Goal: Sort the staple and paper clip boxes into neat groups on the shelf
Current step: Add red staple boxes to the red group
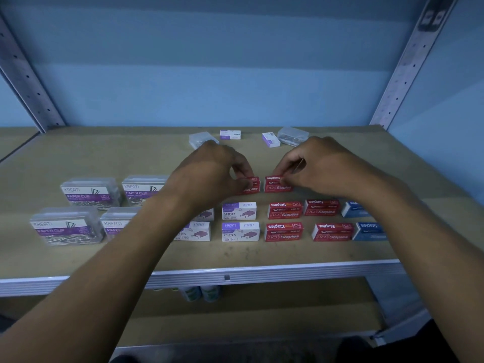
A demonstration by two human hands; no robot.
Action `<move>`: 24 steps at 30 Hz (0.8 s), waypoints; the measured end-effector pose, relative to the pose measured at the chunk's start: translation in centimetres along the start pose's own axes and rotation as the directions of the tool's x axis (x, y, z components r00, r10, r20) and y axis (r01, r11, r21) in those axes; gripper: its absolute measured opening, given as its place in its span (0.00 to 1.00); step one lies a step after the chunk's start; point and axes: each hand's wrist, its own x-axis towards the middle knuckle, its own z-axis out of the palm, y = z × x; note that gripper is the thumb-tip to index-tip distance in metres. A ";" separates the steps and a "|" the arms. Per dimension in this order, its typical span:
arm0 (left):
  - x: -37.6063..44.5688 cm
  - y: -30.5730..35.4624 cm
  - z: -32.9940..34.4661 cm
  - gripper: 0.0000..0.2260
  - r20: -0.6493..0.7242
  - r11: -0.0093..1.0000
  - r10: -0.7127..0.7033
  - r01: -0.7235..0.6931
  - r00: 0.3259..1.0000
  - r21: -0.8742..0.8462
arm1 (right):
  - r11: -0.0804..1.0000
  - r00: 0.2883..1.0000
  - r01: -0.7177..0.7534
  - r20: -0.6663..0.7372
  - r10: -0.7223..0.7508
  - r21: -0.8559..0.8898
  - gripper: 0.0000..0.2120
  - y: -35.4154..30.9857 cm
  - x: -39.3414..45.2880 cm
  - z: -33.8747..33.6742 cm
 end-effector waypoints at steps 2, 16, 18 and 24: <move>0.4 0.9 0.4 0.06 -0.006 1.000 0.015 -0.015 1.000 -0.010 | 1.000 1.000 -0.021 0.001 0.021 -0.010 0.08 0.7 -0.6 -0.6; 1.9 4.1 2.7 0.06 0.019 0.996 0.094 -0.094 0.995 0.001 | 0.996 0.997 -0.077 -0.005 0.077 -0.036 0.08 3.9 -2.4 -2.4; 2.0 4.1 2.8 0.06 0.025 0.996 0.087 -0.088 0.996 0.009 | 0.997 0.997 -0.073 -0.010 0.073 -0.038 0.08 3.9 -2.4 -2.3; 2.0 3.8 3.0 0.06 0.031 0.995 0.101 -0.101 0.994 0.011 | 0.995 0.996 -0.088 0.004 0.088 -0.045 0.09 3.6 -2.3 -2.0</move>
